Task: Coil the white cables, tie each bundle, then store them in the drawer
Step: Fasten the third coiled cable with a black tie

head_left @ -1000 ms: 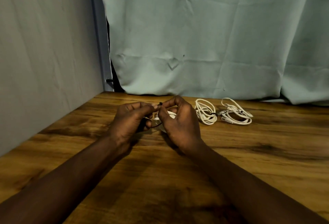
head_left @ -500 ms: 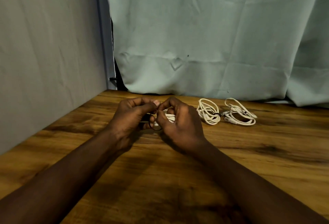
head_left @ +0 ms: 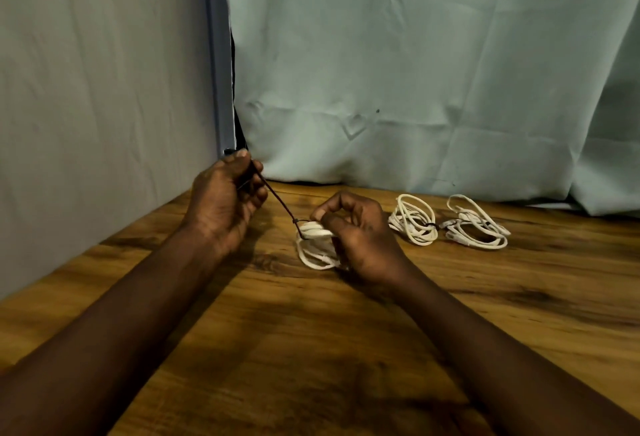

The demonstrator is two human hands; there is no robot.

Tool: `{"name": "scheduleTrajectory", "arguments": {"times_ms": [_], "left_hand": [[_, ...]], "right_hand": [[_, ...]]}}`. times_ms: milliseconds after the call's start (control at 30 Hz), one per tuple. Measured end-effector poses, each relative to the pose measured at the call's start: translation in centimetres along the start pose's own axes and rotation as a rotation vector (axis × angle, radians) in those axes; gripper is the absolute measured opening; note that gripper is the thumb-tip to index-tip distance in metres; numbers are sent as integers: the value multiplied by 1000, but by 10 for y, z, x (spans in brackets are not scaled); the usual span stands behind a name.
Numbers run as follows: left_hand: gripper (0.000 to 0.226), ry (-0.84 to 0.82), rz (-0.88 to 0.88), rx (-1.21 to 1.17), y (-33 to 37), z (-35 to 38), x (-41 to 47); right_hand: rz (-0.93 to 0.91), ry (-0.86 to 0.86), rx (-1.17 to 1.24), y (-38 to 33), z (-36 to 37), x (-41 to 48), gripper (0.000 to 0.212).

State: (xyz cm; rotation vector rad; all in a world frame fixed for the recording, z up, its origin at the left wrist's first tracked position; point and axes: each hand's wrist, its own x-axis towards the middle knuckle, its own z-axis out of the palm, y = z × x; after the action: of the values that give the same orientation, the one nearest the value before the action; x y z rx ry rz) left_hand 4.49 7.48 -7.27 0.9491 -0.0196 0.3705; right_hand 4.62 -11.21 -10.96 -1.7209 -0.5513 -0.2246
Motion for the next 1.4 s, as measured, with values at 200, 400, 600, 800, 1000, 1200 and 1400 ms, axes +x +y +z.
{"name": "scheduleTrajectory", "arguments": {"times_ms": [200,400,600,800,1000,1200,1400], "left_hand": [[17,62,61,-70,1,-3,3],[15,12,125,-69,1,-1,4],[21,120,229,300,-3,3,32],[10,76,223,487,-17,36,54],[8,111,303,560,-43,53,56],[12,252,355,718,-54,45,73],[13,299,479,875,-58,37,66]], "right_hand": [[178,-156,273,-15,0,-4,23],[226,-339,228,-21,-3,-3,37],[263,-335,457,-16,11,1,40],[367,-98,495,-21,4,-1,30],[473,49,415,-14,6,5,19],[511,62,438,-12,9,8,19],[518,60,394,-9,15,7,30]]}}
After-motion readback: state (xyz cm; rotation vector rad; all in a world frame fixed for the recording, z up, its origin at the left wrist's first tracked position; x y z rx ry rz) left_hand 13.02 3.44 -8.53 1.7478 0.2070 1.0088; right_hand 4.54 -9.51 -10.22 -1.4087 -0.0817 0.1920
